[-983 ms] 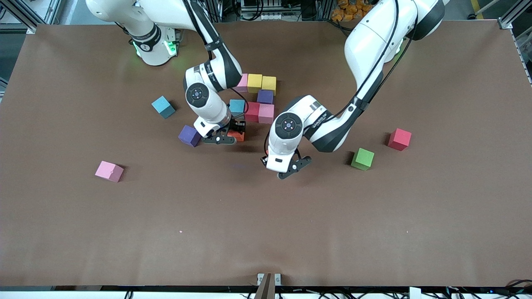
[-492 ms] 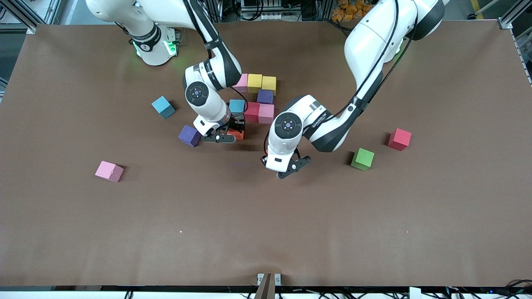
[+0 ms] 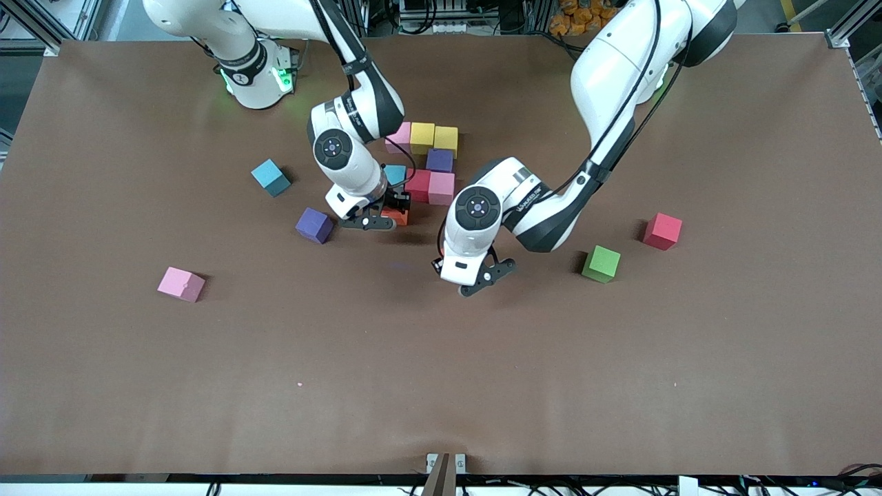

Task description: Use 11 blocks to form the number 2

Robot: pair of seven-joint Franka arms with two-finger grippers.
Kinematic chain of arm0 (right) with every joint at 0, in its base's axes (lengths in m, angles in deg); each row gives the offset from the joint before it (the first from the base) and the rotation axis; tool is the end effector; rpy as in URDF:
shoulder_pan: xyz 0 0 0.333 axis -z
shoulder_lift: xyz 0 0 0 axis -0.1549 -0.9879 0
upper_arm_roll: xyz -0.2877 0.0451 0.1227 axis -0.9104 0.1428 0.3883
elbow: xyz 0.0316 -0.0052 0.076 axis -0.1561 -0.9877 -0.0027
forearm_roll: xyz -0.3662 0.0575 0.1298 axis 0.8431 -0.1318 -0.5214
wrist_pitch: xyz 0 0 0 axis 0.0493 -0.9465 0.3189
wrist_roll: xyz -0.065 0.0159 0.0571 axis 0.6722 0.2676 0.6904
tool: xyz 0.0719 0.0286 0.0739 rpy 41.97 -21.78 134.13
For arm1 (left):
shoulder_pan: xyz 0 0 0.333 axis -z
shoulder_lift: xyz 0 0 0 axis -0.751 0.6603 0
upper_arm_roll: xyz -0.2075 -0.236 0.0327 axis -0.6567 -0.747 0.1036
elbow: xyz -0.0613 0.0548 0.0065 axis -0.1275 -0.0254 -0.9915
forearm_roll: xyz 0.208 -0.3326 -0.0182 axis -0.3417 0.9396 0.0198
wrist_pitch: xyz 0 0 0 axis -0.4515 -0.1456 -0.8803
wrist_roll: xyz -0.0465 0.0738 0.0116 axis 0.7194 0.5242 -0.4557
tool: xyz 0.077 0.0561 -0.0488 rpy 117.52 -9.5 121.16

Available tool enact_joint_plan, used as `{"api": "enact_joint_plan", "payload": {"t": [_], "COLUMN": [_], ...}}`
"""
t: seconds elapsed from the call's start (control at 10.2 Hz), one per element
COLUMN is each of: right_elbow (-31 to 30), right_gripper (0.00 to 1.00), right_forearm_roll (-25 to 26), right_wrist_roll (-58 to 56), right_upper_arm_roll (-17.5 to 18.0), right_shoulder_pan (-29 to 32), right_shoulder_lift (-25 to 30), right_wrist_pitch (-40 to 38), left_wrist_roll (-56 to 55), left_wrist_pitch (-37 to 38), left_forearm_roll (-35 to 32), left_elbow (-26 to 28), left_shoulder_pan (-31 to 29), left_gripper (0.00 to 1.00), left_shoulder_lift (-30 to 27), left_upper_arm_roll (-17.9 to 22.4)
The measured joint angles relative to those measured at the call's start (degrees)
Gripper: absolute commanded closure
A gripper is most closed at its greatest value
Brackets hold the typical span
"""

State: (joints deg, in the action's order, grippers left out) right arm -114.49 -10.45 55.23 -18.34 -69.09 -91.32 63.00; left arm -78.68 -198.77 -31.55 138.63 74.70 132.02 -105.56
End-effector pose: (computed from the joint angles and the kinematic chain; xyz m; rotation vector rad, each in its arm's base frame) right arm 0.4244 0.3714 0.2082 -2.9754 0.1498 0.1863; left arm 0.5579 -0.4843 0.2447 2.9723 0.8221 -0.1324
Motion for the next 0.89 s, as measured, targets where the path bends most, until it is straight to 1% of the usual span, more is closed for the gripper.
{"api": "enact_joint_plan", "payload": {"t": [0.49, 0.89], "right_elbow": [-0.6, -1.4], "right_gripper": [0.72, 0.72], "right_forearm_roll": [0.0, 0.0], "right_wrist_roll": [0.0, 0.0], "right_upper_arm_roll": [-1.2, -1.2], "right_shoulder_pan": [-0.1, -0.2], "right_shoulder_lift": [0.7, 1.6], "right_wrist_pitch": [-0.7, -1.0], "left_wrist_roll": [0.0, 0.0], "left_wrist_pitch": [0.0, 0.0], "left_forearm_roll": [0.0, 0.0], "left_elbow": [0.0, 0.0], "left_shoulder_pan": [0.0, 0.0], "left_gripper": [0.71, 0.71], "left_shoulder_lift": [0.0, 0.0], "left_upper_arm_roll": [0.0, -0.1]}}
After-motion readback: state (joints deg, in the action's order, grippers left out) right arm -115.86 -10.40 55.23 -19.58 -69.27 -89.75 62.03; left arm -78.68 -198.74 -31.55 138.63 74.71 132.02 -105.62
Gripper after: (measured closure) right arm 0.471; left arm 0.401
